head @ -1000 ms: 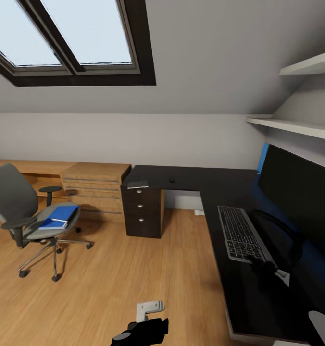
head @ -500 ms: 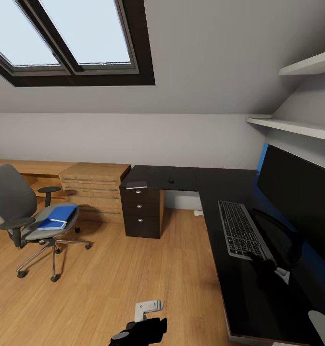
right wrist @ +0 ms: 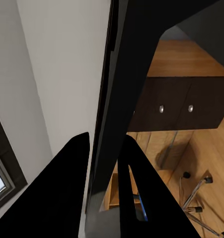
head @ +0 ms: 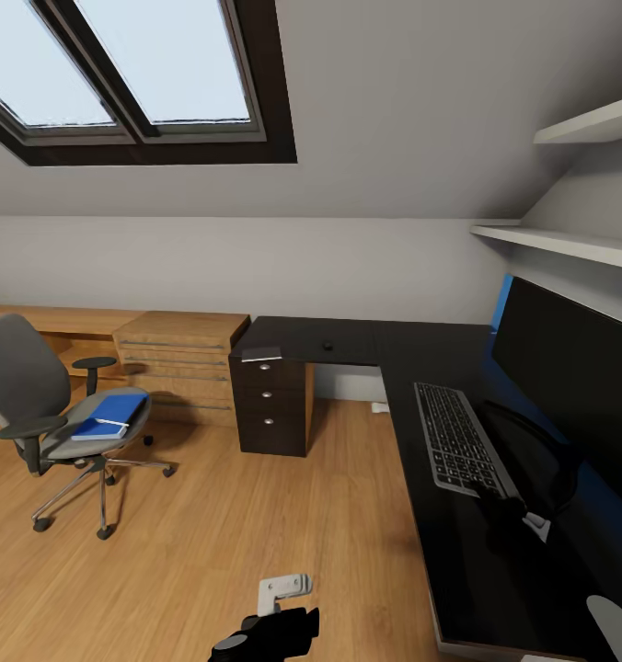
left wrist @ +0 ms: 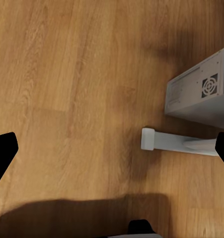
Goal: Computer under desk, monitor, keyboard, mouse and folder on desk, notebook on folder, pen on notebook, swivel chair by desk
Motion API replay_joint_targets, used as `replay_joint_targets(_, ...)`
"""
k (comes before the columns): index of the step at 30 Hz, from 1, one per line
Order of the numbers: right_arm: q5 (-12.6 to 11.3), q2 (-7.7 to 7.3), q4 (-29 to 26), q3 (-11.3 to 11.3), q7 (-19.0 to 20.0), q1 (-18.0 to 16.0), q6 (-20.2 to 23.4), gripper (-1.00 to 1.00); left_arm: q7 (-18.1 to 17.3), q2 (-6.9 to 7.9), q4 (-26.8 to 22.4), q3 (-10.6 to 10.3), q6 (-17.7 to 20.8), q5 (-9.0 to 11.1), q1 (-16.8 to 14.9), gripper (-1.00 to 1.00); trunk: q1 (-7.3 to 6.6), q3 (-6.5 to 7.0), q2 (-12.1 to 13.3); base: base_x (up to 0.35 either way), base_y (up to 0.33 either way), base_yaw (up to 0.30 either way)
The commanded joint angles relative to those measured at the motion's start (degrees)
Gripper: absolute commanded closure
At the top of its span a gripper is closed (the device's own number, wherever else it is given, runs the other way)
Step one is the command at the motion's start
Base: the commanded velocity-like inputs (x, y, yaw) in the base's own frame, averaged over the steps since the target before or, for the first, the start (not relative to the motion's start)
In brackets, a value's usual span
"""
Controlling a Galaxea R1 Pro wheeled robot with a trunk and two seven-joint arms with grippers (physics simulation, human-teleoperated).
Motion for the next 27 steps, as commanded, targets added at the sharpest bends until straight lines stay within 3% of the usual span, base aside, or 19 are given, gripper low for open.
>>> replay_joint_targets(1,-0.2,0.00,0.0,-0.1,0.2,0.0,0.3,1.00,0.6,0.01,-0.1,-0.1,0.1,0.6,0.0,-1.00,0.00,-0.07,0.0,0.000,0.000,0.000)
replay_joint_targets(7,0.0,0.00,0.5,0.2,0.0,0.0,0.2,1.00,0.8,0.01,-0.3,-0.2,-0.3,0.5,0.0,-1.00,0.00,-0.07,0.0,0.000,-0.111,0.000)
replay_joint_targets(10,0.7,0.01,1.2,1.8,-0.6,0.0,0.1,1.00,0.8,0.01,-0.3,-0.2,-0.6,0.6,0.0,-1.00,0.00,-0.07,0.0,0.000,-0.106,0.000)
replay_joint_targets(11,2.1,0.00,1.5,2.8,-0.7,0.0,0.1,1.00,0.8,0.01,-0.4,-0.2,-0.7,0.6,0.0,-1.00,0.00,-0.07,0.0,0.000,-0.012,0.000)
replay_joint_targets(14,3.3,0.00,1.5,3.0,-0.7,0.0,0.1,1.00,0.9,0.01,-0.4,-0.1,-0.7,0.6,0.0,-1.00,0.00,-0.07,0.0,0.000,-0.005,0.000)
replay_joint_targets(24,4.3,0.00,1.5,3.1,-0.7,0.0,0.1,1.00,0.8,0.01,-0.5,-0.1,-0.7,0.6,0.0,-1.00,0.00,-0.07,0.0,0.000,0.000,0.000)
replay_joint_targets(27,8.1,0.00,1.6,3.0,-0.7,0.0,0.0,1.00,0.8,0.08,-0.7,-0.1,-0.7,0.6,0.0,-1.00,0.00,-0.07,0.0,0.000,0.000,0.000)
